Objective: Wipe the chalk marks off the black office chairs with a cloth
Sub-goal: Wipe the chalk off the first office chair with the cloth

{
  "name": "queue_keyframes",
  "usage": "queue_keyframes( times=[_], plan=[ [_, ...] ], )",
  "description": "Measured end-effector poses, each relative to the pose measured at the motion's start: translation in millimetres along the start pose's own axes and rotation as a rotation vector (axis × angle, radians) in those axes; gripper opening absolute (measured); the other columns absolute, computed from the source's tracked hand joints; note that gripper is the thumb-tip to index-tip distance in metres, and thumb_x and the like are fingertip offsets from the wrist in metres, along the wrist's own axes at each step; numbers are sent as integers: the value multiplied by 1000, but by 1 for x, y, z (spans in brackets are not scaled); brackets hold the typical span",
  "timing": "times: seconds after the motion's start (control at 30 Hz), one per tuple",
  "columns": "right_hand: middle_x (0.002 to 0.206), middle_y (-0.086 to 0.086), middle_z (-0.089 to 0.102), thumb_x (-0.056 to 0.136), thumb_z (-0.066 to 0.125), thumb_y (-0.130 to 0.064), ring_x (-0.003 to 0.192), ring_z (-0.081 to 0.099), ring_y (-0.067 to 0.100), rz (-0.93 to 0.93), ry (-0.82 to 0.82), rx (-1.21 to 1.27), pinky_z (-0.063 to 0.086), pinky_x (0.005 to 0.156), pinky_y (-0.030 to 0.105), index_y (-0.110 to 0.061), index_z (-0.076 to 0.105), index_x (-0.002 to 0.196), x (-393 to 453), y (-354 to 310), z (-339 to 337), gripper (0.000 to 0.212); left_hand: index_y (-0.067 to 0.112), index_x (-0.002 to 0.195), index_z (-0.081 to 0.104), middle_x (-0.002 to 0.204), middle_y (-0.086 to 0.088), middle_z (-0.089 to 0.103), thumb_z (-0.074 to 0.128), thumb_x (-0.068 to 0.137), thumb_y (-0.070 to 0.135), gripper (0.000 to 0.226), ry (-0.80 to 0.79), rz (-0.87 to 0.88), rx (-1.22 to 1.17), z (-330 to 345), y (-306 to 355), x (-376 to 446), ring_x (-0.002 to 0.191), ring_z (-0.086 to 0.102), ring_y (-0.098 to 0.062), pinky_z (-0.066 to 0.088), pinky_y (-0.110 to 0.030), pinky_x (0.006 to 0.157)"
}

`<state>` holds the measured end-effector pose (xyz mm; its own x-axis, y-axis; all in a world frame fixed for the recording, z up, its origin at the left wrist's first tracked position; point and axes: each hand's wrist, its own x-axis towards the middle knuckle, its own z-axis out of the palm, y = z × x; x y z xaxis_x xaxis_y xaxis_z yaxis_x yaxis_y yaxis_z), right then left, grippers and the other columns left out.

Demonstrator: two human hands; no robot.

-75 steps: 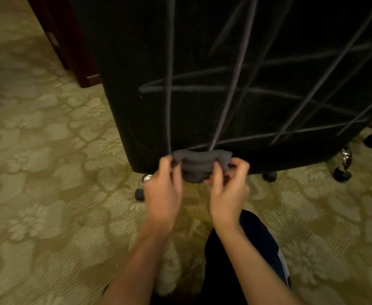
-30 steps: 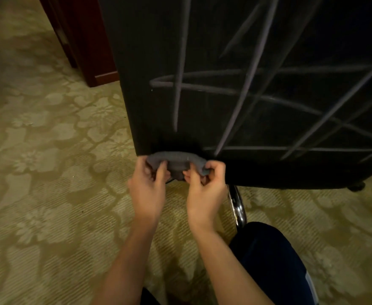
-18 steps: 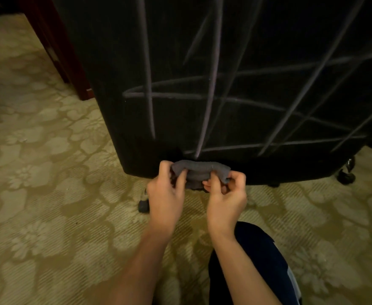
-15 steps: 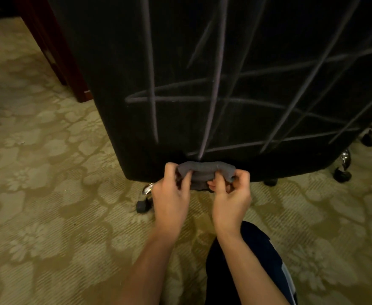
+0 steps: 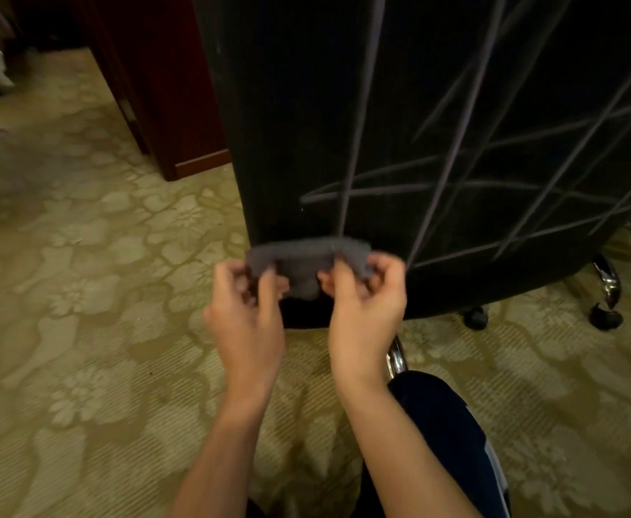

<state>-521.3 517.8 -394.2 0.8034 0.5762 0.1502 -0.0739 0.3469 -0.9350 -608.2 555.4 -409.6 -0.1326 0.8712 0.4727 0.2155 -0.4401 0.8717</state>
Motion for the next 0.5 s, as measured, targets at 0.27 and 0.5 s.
queue_keyframes(
  times=[0.27,0.5],
  plan=[
    [96,-4,68,94,66,-17,86,69,7,-284,-59,-410,59,68,27,-18,59,109,8,47,-28,17,16,90,53,67,9,62,62,95,26,15,-88,115,298,2,-37,-14,58,65,-8,48,-20,50],
    [92,-4,70,96,63,-28,79,71,5,-296,-94,-411,61,63,37,-26,58,104,18,38,-18,10,17,94,55,72,3,67,61,97,17,7,-46,17,100,3,-30,5,63,68,-8,59,-32,58]
  ],
)
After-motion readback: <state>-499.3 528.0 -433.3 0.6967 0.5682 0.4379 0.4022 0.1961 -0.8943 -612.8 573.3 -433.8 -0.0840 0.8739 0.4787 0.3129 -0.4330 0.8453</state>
